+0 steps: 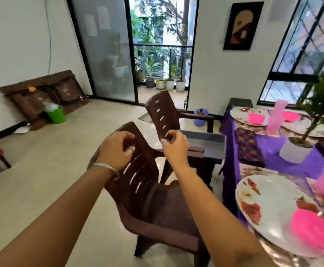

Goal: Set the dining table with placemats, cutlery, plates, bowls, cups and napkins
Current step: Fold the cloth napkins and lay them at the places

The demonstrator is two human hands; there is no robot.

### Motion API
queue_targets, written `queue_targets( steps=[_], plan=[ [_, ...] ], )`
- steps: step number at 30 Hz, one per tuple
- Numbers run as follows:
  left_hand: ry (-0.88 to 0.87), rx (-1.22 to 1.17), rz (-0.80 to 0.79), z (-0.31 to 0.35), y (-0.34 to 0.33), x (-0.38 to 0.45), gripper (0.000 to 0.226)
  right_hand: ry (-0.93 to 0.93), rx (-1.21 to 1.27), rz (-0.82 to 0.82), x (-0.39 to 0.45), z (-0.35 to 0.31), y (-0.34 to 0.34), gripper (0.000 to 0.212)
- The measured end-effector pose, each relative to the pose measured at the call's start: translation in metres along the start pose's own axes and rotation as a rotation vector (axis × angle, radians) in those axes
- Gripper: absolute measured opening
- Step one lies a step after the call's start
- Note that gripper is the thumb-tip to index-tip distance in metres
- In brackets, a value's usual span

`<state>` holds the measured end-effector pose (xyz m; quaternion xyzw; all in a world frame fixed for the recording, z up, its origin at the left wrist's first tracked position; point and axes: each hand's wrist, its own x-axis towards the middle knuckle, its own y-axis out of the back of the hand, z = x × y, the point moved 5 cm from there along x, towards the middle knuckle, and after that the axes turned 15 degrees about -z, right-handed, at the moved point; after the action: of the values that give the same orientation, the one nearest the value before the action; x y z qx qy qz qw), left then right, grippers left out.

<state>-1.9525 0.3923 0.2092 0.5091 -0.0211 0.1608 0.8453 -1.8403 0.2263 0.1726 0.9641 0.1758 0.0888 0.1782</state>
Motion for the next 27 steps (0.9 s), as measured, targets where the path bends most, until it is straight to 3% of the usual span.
queue_targets(
  steps=[8, 18, 21, 27],
  plan=[
    [-0.153, 0.019, -0.135, -0.097, 0.067, 0.070, 0.030, -0.110, 0.039, 0.204, 0.033, -0.042, -0.101, 0.036],
    [-0.451, -0.063, -0.347, -0.138, 0.036, 0.169, 0.031, -0.194, 0.131, 0.423, 0.114, -0.008, -0.145, 0.029],
    [-0.540, -0.087, -0.510, -0.157, 0.028, 0.212, 0.031, -0.242, 0.190, 0.527, 0.148, 0.002, -0.164, 0.028],
    [-0.467, -0.282, -0.571, -0.206, 0.038, 0.296, 0.027, -0.293, 0.148, 0.523, 0.206, -0.007, -0.196, 0.027]
  ],
)
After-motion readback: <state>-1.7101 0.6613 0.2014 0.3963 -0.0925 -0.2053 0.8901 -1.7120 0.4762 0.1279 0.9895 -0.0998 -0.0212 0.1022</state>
